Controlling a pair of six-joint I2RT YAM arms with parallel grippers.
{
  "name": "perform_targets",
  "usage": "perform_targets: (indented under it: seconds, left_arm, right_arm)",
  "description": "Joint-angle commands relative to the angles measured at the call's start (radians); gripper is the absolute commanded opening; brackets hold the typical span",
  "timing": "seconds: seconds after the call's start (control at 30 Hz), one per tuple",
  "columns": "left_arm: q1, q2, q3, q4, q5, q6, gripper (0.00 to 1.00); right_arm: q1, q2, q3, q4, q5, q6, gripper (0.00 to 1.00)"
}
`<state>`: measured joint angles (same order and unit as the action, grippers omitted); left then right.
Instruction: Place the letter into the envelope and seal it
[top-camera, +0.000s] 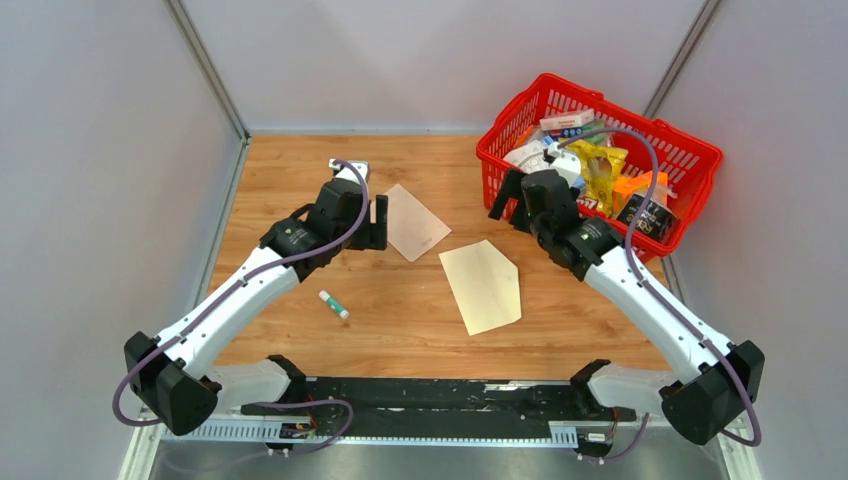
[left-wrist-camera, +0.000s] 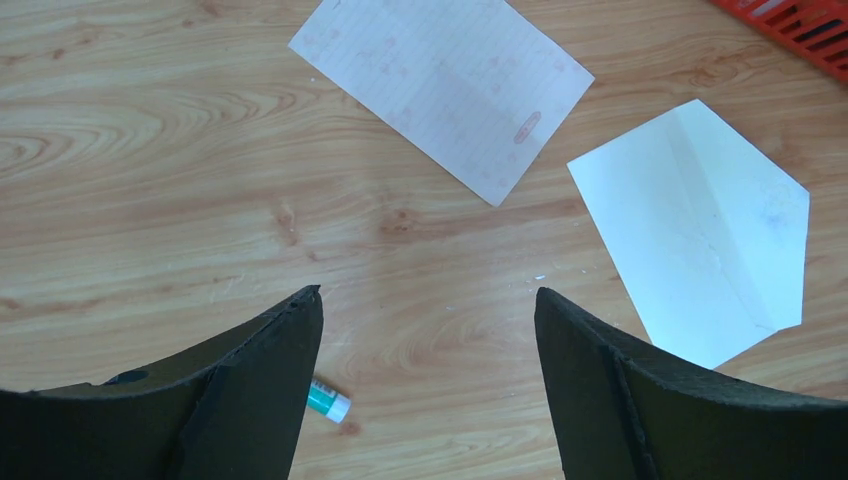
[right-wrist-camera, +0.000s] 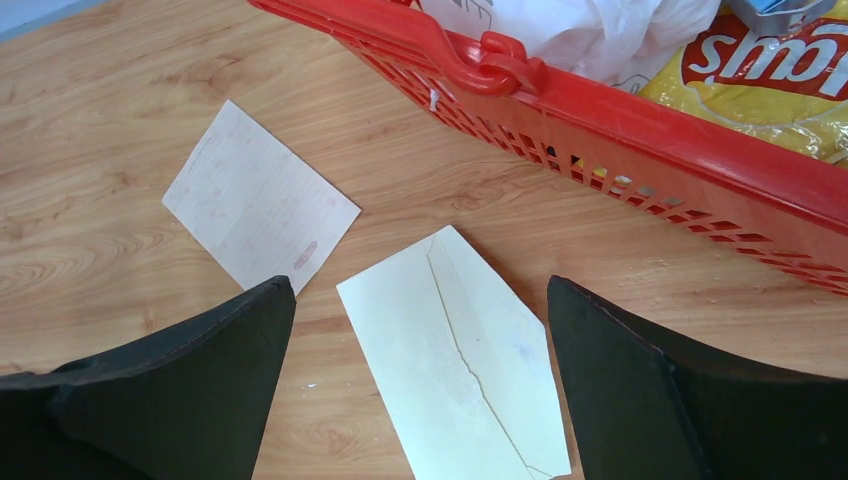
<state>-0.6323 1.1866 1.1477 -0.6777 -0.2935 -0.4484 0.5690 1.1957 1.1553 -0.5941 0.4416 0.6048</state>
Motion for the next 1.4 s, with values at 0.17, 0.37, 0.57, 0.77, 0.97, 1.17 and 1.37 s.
perform_targets:
  seconds: [0.17,0.37,0.57,0.77,0.97,1.17,1.37]
  left_arm:
    - [0.025,0.04,0.029,0.067,0.005,-0.064,0.85]
    - [0.246,0.275,0.167,0.113,0.221,-0.15,0.84]
    - [0.302,0.626,0.448,0.084,0.191,-0.056,0.83]
    - [0.318,0.904,0.714,-0.035,0.185,0.029,0.8]
    - [0.322,0.961,0.716,-0.013,0.174,0.157,0.8]
    - [0.338,1.048,0.799,-0.065,0.189,0.272,0.78]
    - [0.359,1.145,0.868,-0.092,0.273,0.323,0.78]
  right_arm:
    - [0.005,0.007,0.032,-0.021,-0.072,-0.023,1.0]
    - [0.005,0.064,0.073,-0.073,-0.115,-0.023,1.0]
    - [0.005,0.137,0.119,-0.127,-0.161,-0.033,1.0]
    - [0.005,0.127,0.106,-0.161,-0.19,-0.028,1.0]
    - [0.005,0.1,0.023,-0.089,-0.271,0.016,1.0]
    - [0.031,0.205,0.029,-0.046,-0.362,0.082,1.0]
    - [0.086,0.323,0.067,0.004,-0.354,0.092,1.0]
